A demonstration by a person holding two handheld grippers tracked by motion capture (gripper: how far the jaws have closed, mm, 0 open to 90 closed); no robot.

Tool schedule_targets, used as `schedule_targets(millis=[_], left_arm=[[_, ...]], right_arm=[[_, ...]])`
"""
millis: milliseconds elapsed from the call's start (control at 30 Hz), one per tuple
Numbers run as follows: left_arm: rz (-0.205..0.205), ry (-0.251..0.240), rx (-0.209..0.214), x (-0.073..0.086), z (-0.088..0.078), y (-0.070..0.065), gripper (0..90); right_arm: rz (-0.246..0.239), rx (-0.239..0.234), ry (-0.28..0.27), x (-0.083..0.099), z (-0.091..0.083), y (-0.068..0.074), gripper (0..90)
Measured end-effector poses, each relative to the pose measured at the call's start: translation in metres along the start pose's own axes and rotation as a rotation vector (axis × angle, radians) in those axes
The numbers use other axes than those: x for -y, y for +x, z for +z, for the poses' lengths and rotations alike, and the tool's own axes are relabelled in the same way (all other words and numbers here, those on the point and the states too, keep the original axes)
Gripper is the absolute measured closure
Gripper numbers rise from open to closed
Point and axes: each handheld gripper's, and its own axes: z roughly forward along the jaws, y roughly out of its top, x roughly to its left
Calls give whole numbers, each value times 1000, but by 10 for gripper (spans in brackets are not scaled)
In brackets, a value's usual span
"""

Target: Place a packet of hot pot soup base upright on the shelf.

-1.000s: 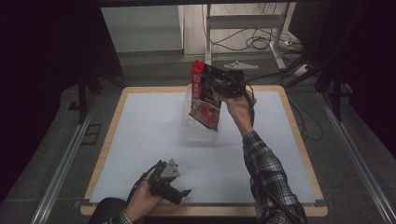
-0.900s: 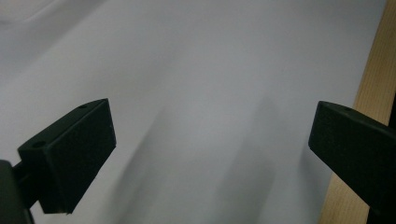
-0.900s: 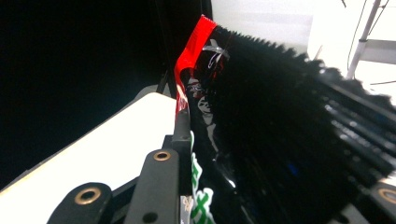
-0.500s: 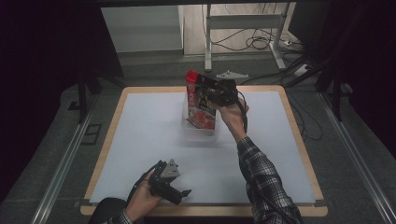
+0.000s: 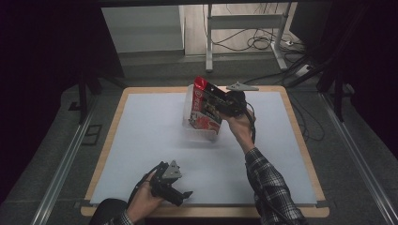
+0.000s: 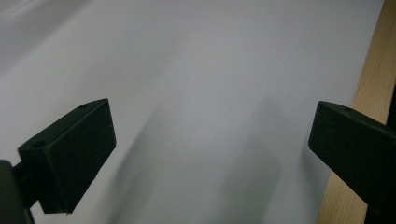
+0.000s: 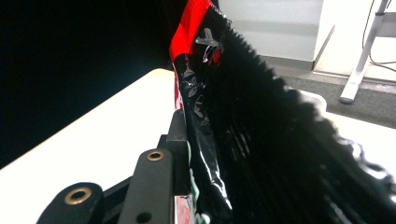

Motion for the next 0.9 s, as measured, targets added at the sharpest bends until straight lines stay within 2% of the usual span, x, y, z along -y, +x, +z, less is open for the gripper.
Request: schedule_targets(millis=[167,233,333,367,533,567,767,900], left_arm=[[-16,-12,3,0,0,1,5],[-27,-19,17,0,-1,1,9],[-37,-35,29,0,-2,2,9],[-38,-38,33,0,-3,2,9],[-41,-52,37,2,-2,4,7],[-32,-48,36,2,-2,5,5],[-24,-48,29,3,-1,5,5],[-35,-60,38,3,-1,6,4]], right_arm=[[-21,0,18,-2,0,1,642],[-42,2,42,-4,2,2,578],[-63,6,58,-5,3,4,530],[-80,12,73,-6,3,5,467],[-107,10,94,-8,3,6,386],[-110,9,102,-9,3,7,342],[-134,10,109,-11,-1,7,281],[-143,6,119,-11,-4,6,233]])
